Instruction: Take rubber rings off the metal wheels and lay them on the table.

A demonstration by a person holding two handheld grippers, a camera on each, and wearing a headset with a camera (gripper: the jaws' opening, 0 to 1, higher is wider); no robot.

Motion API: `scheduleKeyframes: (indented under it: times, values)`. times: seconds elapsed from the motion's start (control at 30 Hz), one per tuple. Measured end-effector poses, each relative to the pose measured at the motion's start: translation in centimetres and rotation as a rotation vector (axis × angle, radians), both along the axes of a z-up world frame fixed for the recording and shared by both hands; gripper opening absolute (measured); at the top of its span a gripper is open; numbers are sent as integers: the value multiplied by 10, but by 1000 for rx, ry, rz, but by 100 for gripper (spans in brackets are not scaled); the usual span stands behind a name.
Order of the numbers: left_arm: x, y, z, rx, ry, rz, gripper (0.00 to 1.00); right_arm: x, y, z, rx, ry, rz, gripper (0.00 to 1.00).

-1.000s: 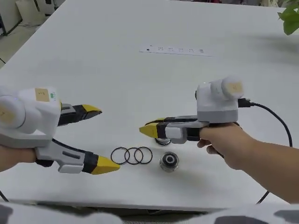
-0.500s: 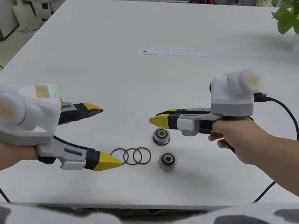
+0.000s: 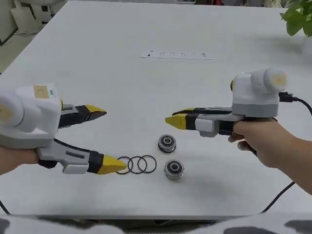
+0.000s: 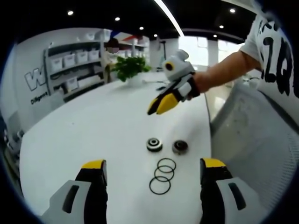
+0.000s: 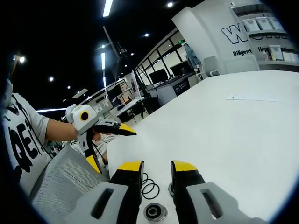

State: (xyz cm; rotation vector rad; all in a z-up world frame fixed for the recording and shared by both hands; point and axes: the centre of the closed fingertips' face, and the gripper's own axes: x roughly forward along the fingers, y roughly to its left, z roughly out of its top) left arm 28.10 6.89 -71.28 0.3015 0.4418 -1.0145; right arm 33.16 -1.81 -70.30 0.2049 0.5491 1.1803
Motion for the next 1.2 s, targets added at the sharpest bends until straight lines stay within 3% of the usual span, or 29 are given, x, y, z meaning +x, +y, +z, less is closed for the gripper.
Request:
scheduleKeyframes:
  times: [0.63, 1.2]
  values:
    - [14, -11, 8, -16, -12, -14, 81, 12, -25, 3, -32, -62, -20, 24]
    - [26, -23, 6, -30, -3, -26, 75, 11, -31, -15, -99, -112, 18, 27]
